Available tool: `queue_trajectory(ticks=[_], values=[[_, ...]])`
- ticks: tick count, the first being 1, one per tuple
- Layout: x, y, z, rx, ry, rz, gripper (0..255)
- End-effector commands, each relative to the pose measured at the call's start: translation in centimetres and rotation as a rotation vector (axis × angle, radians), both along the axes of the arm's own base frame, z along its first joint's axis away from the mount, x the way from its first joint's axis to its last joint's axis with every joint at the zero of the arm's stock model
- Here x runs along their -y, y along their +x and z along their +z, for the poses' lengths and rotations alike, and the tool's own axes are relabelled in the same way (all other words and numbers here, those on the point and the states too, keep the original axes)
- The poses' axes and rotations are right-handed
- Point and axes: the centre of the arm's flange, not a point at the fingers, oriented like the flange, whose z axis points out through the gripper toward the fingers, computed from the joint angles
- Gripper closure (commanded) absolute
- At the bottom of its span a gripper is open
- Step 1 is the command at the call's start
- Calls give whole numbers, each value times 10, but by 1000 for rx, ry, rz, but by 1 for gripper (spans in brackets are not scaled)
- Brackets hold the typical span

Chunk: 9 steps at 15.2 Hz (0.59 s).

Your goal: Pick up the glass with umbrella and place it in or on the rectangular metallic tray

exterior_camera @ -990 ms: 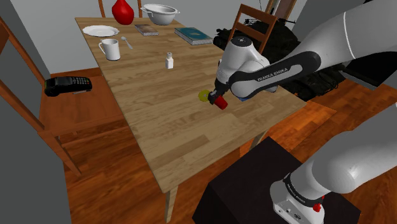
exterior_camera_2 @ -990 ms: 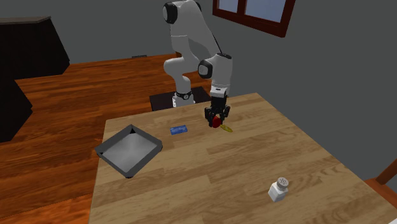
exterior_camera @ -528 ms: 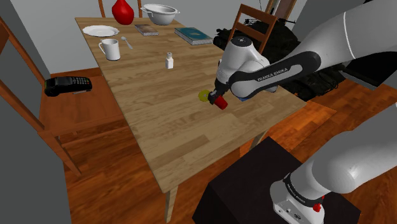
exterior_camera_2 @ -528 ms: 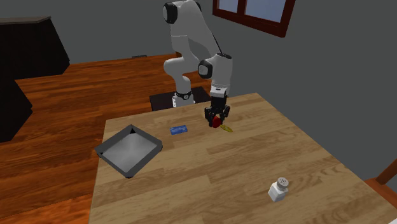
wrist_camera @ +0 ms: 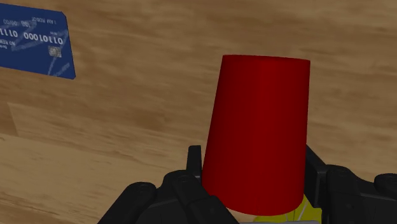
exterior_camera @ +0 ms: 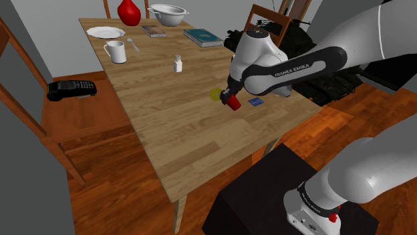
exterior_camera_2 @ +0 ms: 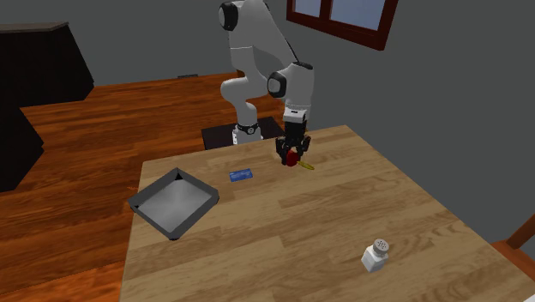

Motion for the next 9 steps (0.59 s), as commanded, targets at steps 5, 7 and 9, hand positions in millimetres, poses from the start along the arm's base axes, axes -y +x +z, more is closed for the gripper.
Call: queue_trajectory(ticks=[5,7,9], values=[[-1,0,31,0,0,0,255],[-1,0,42,0,0,0,255],[-1,0,53,0,0,0,255]])
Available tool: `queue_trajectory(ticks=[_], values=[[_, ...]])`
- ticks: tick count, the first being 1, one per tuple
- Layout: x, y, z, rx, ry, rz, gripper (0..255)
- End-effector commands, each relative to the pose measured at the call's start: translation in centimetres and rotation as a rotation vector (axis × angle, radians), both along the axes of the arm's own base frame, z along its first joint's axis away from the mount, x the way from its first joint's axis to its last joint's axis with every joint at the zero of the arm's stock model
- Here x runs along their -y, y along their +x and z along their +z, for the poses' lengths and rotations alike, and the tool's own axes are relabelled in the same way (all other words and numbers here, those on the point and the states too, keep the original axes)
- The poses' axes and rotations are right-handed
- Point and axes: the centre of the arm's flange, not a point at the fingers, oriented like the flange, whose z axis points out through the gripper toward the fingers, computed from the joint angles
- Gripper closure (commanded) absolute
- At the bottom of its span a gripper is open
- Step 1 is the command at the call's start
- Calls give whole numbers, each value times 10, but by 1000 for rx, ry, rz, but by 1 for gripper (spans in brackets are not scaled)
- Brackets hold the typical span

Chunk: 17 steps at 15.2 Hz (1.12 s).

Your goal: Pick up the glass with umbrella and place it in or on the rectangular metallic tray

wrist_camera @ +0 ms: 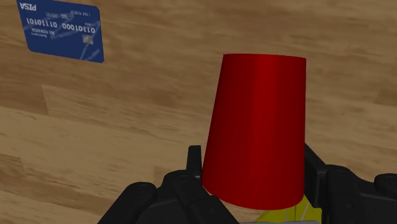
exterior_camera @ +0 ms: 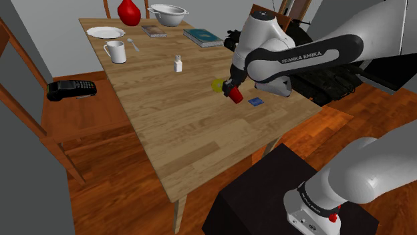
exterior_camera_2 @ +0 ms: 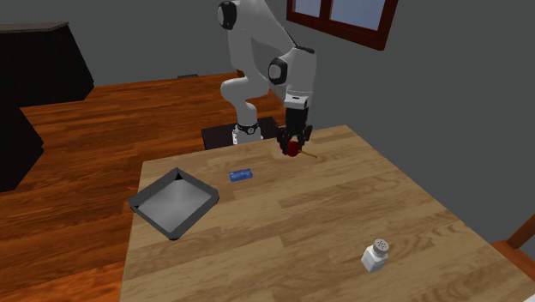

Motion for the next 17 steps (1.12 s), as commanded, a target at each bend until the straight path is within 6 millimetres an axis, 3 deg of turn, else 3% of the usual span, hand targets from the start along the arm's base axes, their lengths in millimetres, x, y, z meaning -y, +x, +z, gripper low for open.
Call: queue_trajectory(ticks=[1,8,17], values=[[1,1,11,0,0,0,255],[1,1,45,0,0,0,255],[119,4,45,0,0,0,255]])
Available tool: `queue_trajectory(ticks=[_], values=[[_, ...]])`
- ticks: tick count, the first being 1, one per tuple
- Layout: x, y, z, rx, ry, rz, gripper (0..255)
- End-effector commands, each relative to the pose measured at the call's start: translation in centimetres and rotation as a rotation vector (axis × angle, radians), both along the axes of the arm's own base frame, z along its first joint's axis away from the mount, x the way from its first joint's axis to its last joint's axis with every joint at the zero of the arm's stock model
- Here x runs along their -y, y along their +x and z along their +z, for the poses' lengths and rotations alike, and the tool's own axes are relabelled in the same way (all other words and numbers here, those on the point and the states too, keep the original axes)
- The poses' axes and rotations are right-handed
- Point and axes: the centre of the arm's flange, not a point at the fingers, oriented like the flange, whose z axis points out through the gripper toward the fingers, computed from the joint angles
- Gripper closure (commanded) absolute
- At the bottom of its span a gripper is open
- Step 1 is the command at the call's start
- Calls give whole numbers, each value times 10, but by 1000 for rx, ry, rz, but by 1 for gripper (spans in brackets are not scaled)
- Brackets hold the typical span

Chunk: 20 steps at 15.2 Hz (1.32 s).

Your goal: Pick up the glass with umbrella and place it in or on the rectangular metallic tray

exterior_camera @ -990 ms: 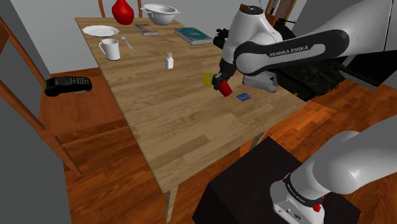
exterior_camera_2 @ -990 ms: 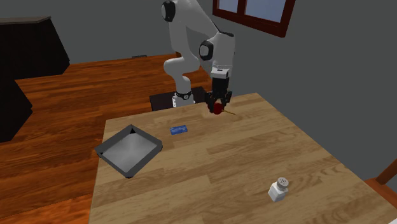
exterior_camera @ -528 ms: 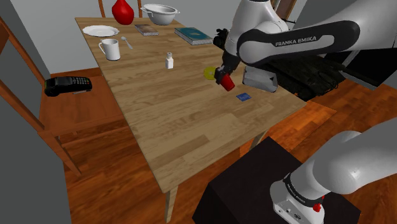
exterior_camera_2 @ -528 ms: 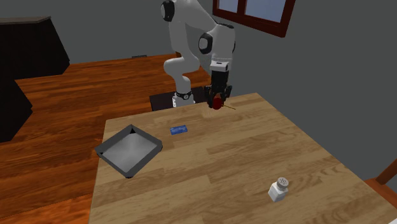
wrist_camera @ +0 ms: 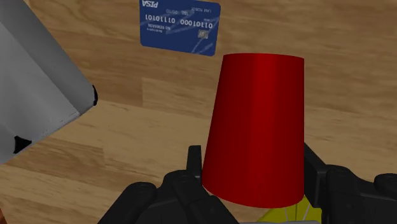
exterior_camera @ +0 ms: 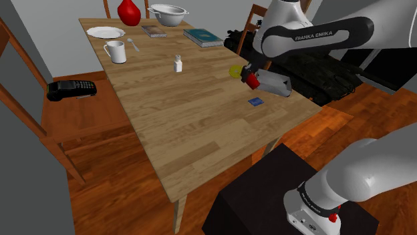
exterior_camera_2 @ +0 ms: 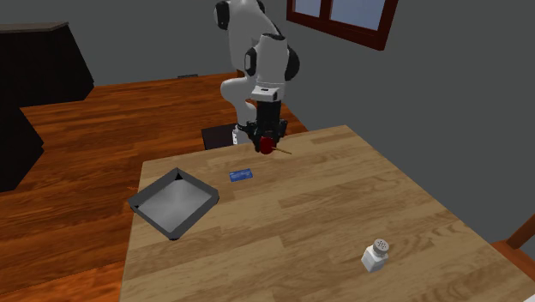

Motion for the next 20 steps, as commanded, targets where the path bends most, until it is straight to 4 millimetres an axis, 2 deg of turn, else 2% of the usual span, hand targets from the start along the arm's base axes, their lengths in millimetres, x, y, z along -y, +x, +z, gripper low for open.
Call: queue_trajectory(ticks=[1,20], values=[[27,-1,1,0,0,2,255],[278,5,2,0,0,2,255]])
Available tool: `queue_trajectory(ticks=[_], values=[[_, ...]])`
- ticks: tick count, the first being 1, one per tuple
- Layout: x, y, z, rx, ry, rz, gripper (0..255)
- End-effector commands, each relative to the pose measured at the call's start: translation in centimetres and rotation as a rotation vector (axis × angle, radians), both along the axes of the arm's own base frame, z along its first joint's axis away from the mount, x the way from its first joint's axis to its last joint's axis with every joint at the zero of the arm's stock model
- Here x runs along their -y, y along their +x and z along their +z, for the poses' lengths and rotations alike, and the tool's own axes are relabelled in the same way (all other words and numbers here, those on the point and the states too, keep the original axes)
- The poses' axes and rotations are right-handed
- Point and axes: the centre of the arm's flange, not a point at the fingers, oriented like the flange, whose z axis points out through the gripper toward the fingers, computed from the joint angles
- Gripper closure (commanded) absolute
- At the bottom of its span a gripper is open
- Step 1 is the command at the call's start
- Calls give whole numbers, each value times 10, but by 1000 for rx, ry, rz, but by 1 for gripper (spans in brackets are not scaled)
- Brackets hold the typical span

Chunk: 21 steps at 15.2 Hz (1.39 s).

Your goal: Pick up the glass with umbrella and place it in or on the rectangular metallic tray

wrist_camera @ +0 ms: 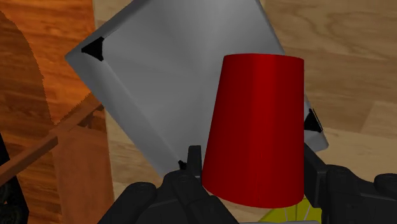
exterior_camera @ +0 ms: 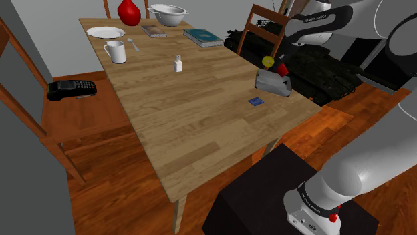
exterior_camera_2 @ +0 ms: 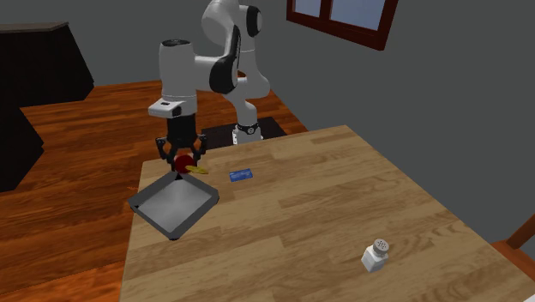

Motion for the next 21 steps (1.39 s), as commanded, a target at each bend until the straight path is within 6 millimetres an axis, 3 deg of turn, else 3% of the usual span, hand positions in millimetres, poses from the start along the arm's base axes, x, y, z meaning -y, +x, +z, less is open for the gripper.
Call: queue_trajectory(ticks=[1,4,17,21], values=[[25,1,-1,0,-1,2,255],[71,2,-1,0,-1,2,255],[71,2,-70,0,-1,2,255],[71,2,-72,0,-1,2,255]])
